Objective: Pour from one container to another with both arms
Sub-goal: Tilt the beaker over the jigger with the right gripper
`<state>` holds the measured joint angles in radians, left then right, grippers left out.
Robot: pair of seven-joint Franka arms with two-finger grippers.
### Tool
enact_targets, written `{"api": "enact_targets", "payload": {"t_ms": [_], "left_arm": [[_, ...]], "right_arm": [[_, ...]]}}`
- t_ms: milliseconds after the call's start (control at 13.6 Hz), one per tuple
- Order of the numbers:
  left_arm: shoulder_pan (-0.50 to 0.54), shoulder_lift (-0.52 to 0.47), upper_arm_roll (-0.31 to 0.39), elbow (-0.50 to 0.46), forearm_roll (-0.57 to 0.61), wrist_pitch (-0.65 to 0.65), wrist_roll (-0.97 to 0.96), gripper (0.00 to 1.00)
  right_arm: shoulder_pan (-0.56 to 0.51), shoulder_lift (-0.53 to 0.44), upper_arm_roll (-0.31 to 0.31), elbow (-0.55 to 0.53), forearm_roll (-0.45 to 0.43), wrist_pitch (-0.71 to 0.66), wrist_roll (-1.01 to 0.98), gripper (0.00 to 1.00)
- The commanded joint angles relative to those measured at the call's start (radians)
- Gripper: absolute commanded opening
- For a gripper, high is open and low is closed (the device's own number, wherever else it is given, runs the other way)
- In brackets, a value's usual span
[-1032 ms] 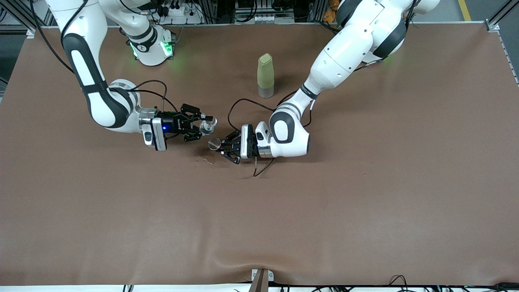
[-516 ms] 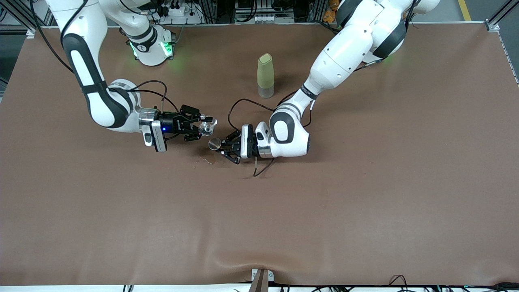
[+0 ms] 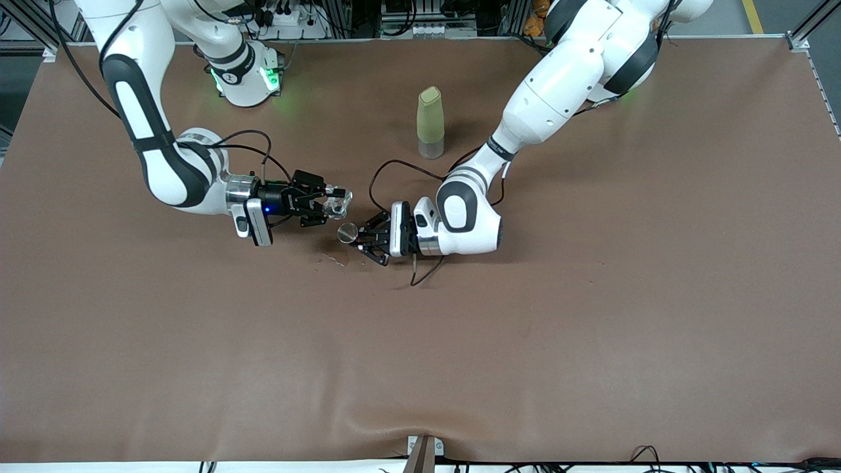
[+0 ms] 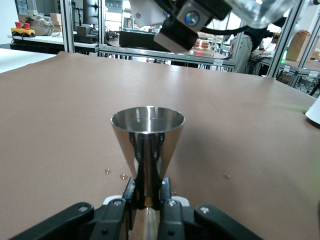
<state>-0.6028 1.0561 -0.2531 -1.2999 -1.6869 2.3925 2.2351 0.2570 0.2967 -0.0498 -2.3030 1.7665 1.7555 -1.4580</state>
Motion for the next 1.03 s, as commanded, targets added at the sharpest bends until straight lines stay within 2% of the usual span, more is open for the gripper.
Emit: {"api": "enact_targets", "payload": {"t_ms": [0,959], "left_arm": [[-0.014,0.015,0.008,0.028,-0.04,0.013,0.024,0.0],[-0.014,0.015,0.008,0.028,-0.04,0.011,0.026,0.0]], "right_arm": [[0.016,-0.028,0.001,-0.024,0.031,-0.001,0.05,0.2],[0.004,-0.024,0.002,-0.024,0.034,-0.016,0.148,0.2]]}}
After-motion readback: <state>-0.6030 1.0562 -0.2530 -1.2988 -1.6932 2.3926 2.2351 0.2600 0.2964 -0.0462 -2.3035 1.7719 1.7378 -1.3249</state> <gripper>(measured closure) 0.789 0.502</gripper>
